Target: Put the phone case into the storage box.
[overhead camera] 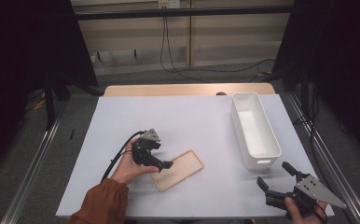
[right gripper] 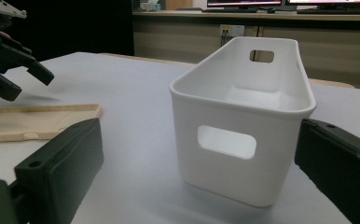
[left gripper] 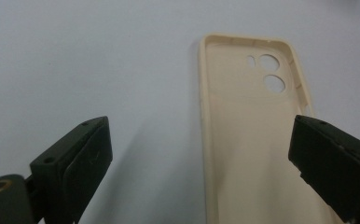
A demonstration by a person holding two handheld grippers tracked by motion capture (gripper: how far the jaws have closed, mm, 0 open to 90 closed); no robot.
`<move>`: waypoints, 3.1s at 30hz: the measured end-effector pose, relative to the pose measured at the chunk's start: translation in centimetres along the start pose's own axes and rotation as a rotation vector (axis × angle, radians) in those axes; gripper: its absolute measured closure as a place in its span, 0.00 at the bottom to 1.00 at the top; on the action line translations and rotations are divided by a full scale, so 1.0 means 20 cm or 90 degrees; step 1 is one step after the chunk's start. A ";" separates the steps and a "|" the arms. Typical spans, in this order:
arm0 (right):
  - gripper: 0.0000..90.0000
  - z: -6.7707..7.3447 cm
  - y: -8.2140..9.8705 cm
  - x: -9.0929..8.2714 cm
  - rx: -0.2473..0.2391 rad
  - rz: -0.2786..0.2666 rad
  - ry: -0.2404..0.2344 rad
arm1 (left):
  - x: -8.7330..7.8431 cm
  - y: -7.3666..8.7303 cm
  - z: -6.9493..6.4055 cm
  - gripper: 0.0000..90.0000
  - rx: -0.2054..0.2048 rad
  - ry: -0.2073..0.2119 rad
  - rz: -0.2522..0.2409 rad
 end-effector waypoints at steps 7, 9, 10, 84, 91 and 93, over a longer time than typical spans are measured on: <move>0.01 0.00 0.00 0.00 0.001 0.001 0.001 | 0.06 -0.04 0.02 0.17 -0.009 0.004 0.042; 0.01 0.00 0.00 0.00 0.001 0.001 0.000 | 0.07 -0.06 0.02 0.21 -0.005 -0.003 0.052; 0.01 0.00 0.00 0.00 0.001 0.001 0.000 | 0.07 -0.06 0.03 0.22 -0.006 0.003 0.059; 0.01 0.00 0.00 0.00 0.002 0.004 -0.001 | 0.12 -0.10 0.03 0.98 -0.058 0.039 0.142; 0.01 0.00 0.00 0.00 0.000 0.005 -0.002 | 0.11 -0.09 0.02 0.98 -0.055 0.030 0.132; 0.01 0.00 0.00 0.00 0.000 0.005 -0.002 | 0.10 -0.09 0.03 0.98 -0.053 0.027 0.129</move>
Point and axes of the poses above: each handheld gripper's, and its own axes: x roughly forward along the jaws, y roughly out of its underside, z roughly to its left, the point moved 2 cm from there along x, roughly forward along the jaws, and after that the axes turned 1 degree about -x, right-handed, at the moved point
